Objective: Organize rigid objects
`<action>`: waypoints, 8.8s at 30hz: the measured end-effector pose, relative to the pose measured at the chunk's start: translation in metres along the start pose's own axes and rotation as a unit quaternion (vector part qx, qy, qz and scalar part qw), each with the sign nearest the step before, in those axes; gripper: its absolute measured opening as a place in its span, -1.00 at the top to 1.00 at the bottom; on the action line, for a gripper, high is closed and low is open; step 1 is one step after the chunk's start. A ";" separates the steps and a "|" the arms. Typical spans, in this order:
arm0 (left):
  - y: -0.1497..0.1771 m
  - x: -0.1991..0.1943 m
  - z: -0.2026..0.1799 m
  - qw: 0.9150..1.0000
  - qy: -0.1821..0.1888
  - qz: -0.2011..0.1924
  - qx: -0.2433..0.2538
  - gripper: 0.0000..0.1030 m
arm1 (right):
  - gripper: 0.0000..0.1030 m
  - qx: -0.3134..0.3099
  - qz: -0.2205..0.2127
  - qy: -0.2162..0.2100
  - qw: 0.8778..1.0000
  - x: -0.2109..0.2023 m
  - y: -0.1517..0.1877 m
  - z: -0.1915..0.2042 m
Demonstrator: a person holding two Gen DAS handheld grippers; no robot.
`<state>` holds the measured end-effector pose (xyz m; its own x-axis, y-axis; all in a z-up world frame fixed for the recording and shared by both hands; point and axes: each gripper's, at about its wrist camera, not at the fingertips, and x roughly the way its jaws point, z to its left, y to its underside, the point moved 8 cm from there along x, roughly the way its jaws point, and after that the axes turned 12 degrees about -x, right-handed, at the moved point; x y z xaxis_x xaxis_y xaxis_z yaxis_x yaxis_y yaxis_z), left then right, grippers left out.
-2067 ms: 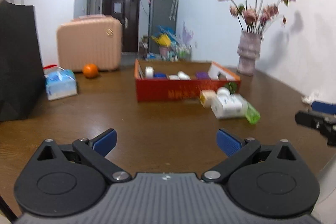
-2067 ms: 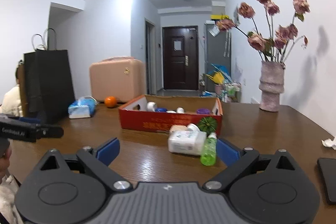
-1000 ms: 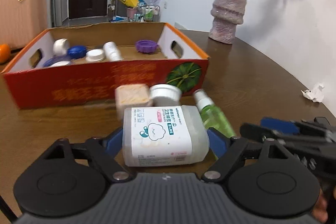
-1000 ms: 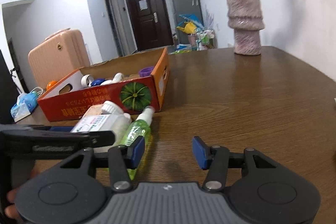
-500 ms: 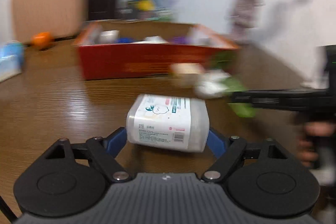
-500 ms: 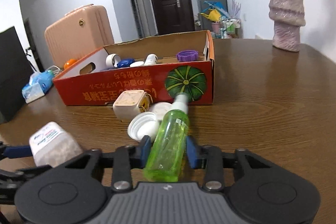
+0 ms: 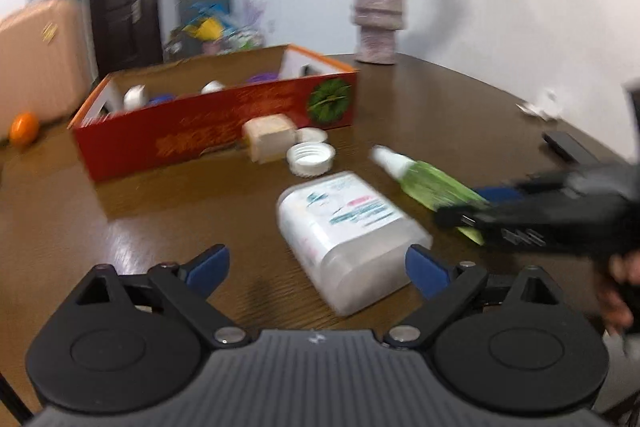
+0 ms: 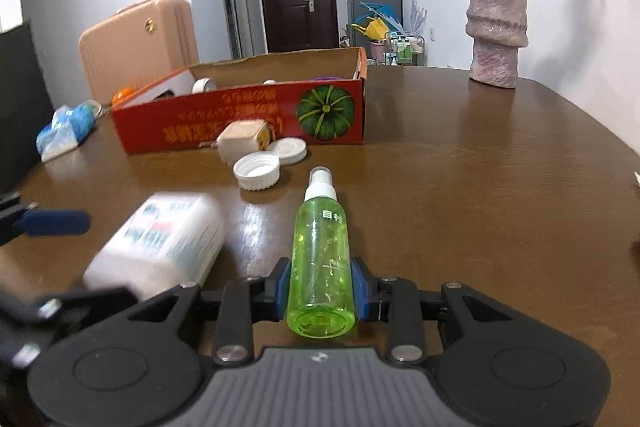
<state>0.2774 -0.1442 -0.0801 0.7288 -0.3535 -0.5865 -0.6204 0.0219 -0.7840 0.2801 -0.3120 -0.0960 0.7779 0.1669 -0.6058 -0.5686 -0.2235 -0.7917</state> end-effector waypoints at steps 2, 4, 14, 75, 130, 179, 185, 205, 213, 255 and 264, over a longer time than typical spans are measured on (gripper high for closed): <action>-0.001 0.001 0.018 0.999 -0.024 0.001 -0.031 -0.73 | 0.41 -0.003 0.002 -0.009 1.000 -0.007 0.005 0.003; -0.005 -0.001 0.036 0.997 -0.040 -0.002 -0.068 -0.67 | 0.40 -0.002 0.002 -0.015 1.000 -0.010 0.008 0.004; -0.023 0.029 -0.036 0.999 -0.033 -0.021 0.010 -0.77 | 0.41 0.001 -0.007 0.010 1.000 0.001 0.002 -0.002; -0.224 0.185 0.141 0.986 -0.112 0.000 -0.123 -0.81 | -0.08 -0.064 -0.025 -0.069 0.995 0.235 -0.251 -0.034; -0.063 0.112 -0.033 0.994 -0.080 -0.001 -0.068 -0.16 | -0.41 0.000 -0.040 0.042 0.998 -0.010 -0.018 -0.070; -0.027 0.009 0.042 0.994 -0.090 -0.019 -0.054 0.24 | 0.73 -0.039 0.016 -0.063 0.997 0.092 -0.079 -0.006; -0.016 -0.002 0.041 0.996 -0.079 -0.014 -0.043 0.23 | 0.43 -0.022 -0.013 -0.083 0.996 0.028 -0.053 0.011; -0.053 0.014 0.036 0.997 -0.055 -0.032 -0.051 0.22 | 0.26 -0.045 -0.066 -0.042 0.996 0.029 -0.084 0.008; -0.180 0.103 0.032 0.998 -0.021 -0.026 -0.061 0.22 | 0.26 -0.092 -0.084 -0.017 0.992 0.077 -0.181 -0.027; -0.043 -0.058 0.102 0.983 -0.128 -0.083 -0.097 -0.64 | -0.44 -0.044 -0.113 -0.041 0.992 -0.021 -0.092 0.019; -0.032 -0.054 0.083 0.987 -0.116 -0.070 -0.087 -0.45 | -0.11 -0.002 -0.069 -0.041 0.997 -0.015 -0.042 0.022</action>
<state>0.2823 -0.0478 -0.0406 0.8453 -0.1180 -0.5211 -0.5343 -0.1803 -0.8259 0.2868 -0.2840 -0.0552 0.8239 0.2734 -0.4964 -0.4569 -0.1978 -0.8673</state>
